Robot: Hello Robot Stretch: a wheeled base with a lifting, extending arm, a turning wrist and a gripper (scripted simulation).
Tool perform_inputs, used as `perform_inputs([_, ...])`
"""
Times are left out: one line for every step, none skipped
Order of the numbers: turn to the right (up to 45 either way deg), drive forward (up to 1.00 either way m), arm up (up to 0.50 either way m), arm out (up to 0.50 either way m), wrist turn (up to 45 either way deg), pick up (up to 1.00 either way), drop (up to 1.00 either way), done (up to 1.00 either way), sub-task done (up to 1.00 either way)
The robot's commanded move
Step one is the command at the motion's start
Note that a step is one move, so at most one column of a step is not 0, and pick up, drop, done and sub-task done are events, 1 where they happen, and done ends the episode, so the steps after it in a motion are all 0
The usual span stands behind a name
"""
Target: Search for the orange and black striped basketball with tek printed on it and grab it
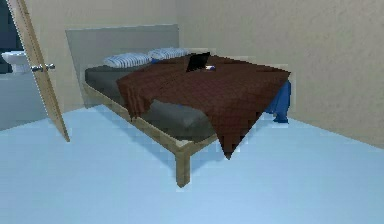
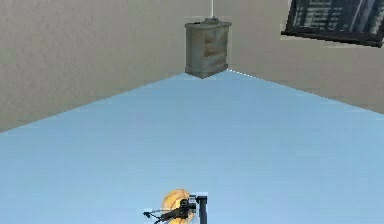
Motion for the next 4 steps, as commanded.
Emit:
perform_inputs([0.0,0.0,0.0,0.0,45.0,0.0,0.0,0.0,0.0])
perform_inputs([0.0,0.0,0.0,0.0,30.0,0.0,0.0,0.0,0.0])
perform_inputs([0.0,0.0,-0.3,0.0,0.0,0.0,0.0,0.0,0.0])
perform_inputs([0.0,0.0,0.0,0.0,0.0,1.0,0.0,0.0,0.0])
